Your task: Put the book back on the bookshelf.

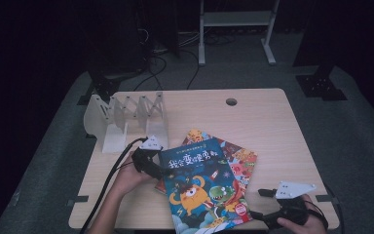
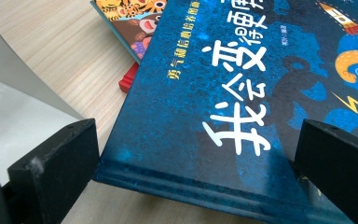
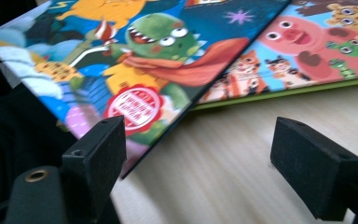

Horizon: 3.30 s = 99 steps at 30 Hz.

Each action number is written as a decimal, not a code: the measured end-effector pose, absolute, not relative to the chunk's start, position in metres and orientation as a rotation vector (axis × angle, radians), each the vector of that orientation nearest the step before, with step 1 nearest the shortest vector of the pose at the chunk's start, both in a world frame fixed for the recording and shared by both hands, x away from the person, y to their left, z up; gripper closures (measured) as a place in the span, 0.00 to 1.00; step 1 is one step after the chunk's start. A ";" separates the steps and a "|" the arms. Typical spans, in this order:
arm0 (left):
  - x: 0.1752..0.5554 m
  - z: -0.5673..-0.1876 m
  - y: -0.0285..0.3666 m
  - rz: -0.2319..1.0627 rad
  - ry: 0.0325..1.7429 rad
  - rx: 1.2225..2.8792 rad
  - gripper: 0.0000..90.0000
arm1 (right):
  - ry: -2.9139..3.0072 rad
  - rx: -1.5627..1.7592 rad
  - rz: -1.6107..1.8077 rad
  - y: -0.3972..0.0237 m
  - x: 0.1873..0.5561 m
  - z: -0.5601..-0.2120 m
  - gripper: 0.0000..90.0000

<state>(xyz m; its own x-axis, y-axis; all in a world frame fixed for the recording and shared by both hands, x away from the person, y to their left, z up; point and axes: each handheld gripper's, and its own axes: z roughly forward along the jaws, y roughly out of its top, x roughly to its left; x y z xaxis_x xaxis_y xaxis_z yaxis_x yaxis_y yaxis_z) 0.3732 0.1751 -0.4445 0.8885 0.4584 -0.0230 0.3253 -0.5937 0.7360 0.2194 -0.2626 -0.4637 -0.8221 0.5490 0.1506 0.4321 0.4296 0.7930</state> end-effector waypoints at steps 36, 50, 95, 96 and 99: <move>0.354 -0.444 0.188 0.131 0.556 2.279 0.00 | 2.462 0.997 1.238 -0.285 0.268 -0.466 0.15; 0.339 -0.449 0.196 0.068 0.581 2.241 0.00 | 2.350 1.086 1.172 -0.290 0.314 -0.460 0.19; 0.336 -0.449 0.202 0.007 0.601 2.261 0.00 | 2.322 1.115 1.101 -0.278 0.359 -0.460 0.19; 0.335 -0.449 0.202 0.006 0.597 2.267 0.00 | 2.318 1.117 1.104 -0.278 0.361 -0.460 0.19; 0.332 -0.448 0.203 0.000 0.593 2.278 0.00 | 2.303 1.127 1.098 -0.275 0.368 -0.459 0.19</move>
<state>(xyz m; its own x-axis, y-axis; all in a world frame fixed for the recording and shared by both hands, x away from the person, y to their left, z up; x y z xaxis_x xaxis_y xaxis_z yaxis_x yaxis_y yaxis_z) 0.3321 0.2027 -0.4477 0.8916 0.4162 -0.1784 0.4159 -0.5970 0.6860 0.3682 -0.2754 -0.4593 -0.6221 0.7826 0.0236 0.5111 0.3831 0.7694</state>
